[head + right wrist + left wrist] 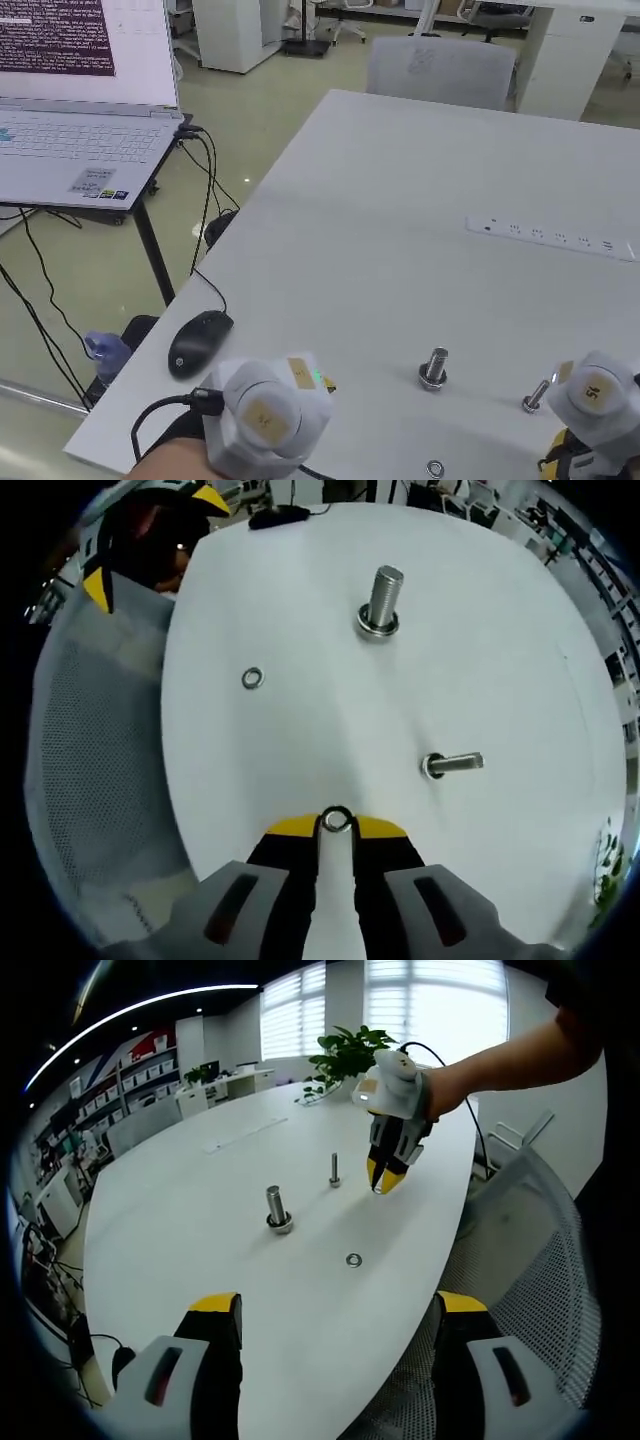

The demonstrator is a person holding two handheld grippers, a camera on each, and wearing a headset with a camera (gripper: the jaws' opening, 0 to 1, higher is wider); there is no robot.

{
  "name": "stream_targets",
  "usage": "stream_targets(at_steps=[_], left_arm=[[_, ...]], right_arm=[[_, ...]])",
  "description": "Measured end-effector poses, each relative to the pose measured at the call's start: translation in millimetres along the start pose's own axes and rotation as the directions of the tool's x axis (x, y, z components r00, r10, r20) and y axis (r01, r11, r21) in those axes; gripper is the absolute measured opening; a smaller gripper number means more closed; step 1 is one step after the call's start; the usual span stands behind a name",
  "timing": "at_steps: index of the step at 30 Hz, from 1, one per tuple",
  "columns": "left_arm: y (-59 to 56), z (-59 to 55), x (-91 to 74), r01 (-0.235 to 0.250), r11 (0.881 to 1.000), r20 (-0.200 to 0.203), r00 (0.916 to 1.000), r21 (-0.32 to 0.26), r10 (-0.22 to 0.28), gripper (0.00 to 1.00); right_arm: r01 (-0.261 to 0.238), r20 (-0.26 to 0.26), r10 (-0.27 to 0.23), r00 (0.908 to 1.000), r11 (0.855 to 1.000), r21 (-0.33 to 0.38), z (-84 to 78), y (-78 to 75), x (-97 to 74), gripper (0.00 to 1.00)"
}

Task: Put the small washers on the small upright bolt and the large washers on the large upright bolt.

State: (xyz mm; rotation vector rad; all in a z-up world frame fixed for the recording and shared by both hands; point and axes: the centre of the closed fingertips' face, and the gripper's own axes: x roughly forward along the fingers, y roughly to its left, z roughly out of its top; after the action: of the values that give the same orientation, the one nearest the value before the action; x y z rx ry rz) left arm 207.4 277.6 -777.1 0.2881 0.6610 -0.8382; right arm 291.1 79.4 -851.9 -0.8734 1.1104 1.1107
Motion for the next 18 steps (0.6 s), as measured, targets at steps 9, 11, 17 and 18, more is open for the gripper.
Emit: stream_targets(at_steps=[9,11,17,18], left_arm=[[6.4,5.7,1.0,-0.019,1.000,0.010,0.9998,-0.010,0.020,0.76],[6.9,7.1,0.6,-0.019,1.000,0.019,0.9996,-0.021,0.020,0.75],[6.6,8.6,1.6,-0.015,1.000,0.024,0.9996,-0.023,0.016,0.76],[6.8,8.9,1.9,-0.016,1.000,0.026,0.9995,-0.018,0.016,0.77]], right_arm=[[0.024,0.011,-0.024,0.9997,0.999,0.028,3.9,-25.5,-27.9,0.13],[0.023,0.014,-0.023,0.9996,0.999,0.033,5.9,-30.1,-31.7,0.13],[0.027,0.010,-0.027,0.9996,0.999,0.024,11.7,-44.0,-38.8,0.13],[0.026,0.010,-0.027,0.9996,0.999,0.024,12.7,-46.0,-39.6,0.13]])
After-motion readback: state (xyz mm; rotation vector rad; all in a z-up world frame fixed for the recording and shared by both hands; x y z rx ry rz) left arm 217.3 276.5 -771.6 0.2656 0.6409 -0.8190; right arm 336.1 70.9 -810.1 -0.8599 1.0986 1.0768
